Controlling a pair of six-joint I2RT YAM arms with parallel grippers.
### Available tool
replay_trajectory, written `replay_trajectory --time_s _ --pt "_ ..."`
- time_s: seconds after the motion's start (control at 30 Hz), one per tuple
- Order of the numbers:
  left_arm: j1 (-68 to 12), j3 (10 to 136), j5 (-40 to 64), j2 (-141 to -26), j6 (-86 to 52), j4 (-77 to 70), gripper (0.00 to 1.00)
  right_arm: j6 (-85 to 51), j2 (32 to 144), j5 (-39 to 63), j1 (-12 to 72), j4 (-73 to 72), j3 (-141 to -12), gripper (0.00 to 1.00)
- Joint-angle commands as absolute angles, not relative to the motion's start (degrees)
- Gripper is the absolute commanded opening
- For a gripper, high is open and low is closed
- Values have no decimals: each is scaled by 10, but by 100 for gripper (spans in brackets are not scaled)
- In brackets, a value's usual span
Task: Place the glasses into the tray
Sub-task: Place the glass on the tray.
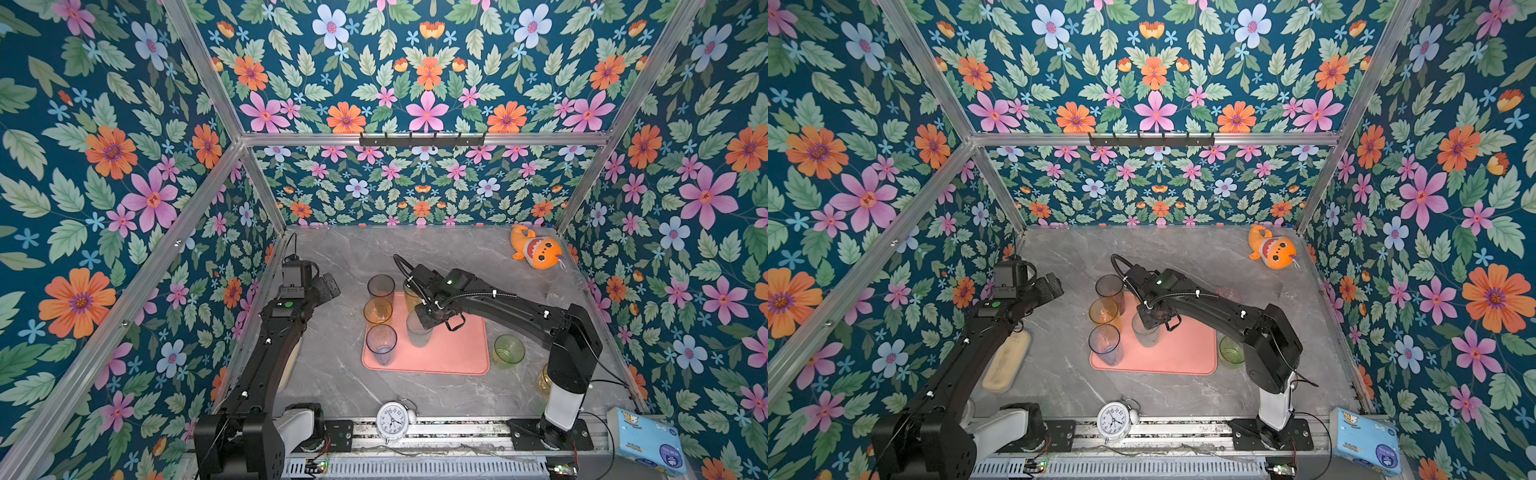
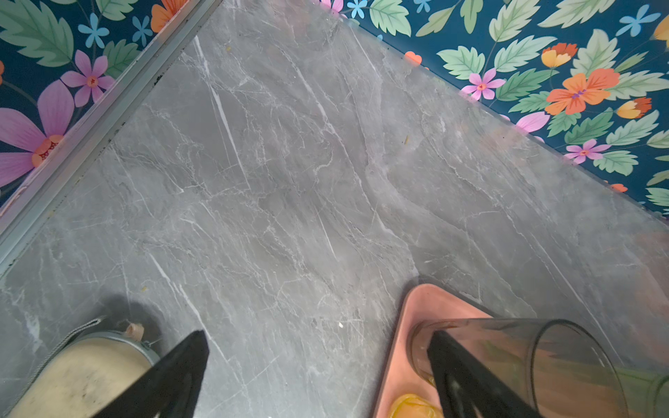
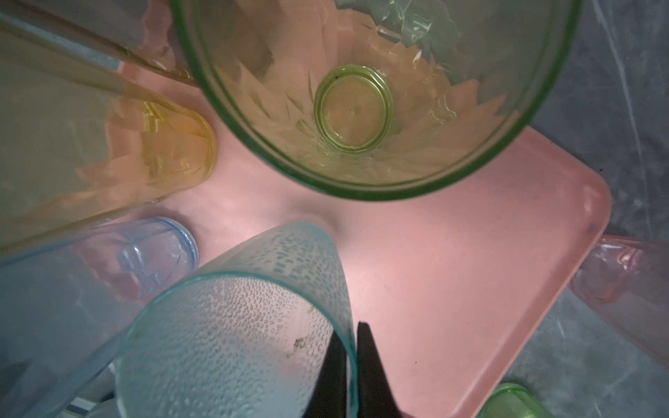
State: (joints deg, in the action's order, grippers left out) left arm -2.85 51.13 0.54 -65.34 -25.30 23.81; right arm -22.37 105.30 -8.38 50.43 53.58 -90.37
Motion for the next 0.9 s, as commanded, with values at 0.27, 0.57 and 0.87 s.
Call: replay_trajectory --time_s 0.27,0.57,0.87 --pt "-28 509 -1 -648 -253 231 98 -235 1064 -102 505 516 -903 0" --pt "-28 508 -2 -647 -252 232 98 -239 1069 -105 505 512 -904 0" --pt "-28 508 -4 -644 -250 234 98 -244 1074 -110 505 508 -907 0"
